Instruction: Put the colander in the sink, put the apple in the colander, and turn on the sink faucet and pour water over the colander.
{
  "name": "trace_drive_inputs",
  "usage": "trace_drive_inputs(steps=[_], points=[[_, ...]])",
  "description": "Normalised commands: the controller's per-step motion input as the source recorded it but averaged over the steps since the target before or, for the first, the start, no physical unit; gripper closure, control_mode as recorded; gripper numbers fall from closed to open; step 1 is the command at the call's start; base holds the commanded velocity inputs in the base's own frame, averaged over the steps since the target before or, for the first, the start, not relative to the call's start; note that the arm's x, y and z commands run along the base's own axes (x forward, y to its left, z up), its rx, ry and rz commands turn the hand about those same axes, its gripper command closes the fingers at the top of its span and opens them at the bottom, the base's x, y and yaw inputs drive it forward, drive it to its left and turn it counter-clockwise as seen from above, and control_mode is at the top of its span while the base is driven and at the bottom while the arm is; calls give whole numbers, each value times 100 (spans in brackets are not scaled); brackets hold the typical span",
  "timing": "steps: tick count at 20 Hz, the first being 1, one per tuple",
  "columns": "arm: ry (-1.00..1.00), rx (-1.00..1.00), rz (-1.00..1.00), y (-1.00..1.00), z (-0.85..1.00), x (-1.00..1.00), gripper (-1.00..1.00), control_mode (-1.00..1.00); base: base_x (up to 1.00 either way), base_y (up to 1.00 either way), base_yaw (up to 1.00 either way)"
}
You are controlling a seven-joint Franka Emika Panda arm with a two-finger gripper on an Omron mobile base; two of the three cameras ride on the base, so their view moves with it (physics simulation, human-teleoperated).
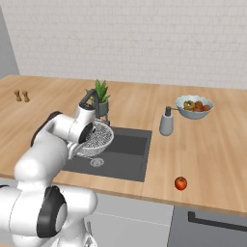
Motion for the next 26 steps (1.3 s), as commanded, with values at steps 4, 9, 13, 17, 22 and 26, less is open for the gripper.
trace_drive_inputs(steps=[4,9,13,17,22,26], points=[[0,-3,2,0,-37,5,100,-100,0,0,0],[3,-7,3,4,-42,4,100,-100,0,0,0],[1,-4,2,1,-25,18,100,-100,0,0,0],[0,-1,4,0,-19,26,100,-100,0,0,0],[4,-1,8,0,-20,18,100,-100,0,0,0],[0,0,5,1,-20,0,100,-100,0,0,0]])
